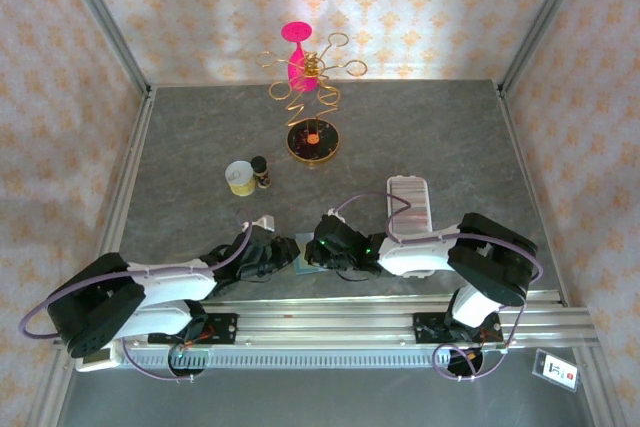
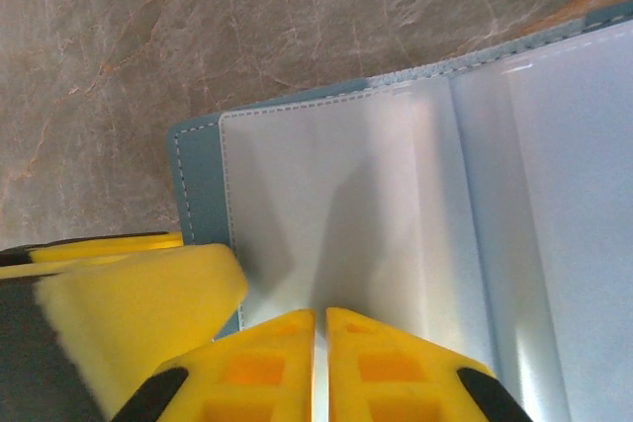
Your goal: Put the credit cards into the card holder
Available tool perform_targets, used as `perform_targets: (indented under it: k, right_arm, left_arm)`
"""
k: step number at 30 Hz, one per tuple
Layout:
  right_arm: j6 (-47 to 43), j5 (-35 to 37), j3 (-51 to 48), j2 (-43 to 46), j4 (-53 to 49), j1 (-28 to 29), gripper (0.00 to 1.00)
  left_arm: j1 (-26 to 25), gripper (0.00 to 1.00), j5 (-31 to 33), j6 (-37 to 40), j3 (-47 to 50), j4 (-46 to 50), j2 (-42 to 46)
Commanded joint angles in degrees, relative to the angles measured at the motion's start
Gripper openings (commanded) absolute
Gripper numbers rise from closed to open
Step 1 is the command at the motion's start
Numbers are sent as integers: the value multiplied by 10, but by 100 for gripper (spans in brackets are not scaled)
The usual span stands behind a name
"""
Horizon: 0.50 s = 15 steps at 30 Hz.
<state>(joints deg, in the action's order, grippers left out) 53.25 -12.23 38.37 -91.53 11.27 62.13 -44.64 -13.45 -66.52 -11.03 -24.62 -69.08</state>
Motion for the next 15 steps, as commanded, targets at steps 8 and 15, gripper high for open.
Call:
perform_targets:
  k: [8,15]
  right_arm:
    - [-67,50,22,58,-44,-3,10]
    - [-208,122,27,210,-95,-57,10]
  left_arm:
    - [-2,1,-4,48,-24,6,-23]
    - [1,0,-32,107,-66,53,-63]
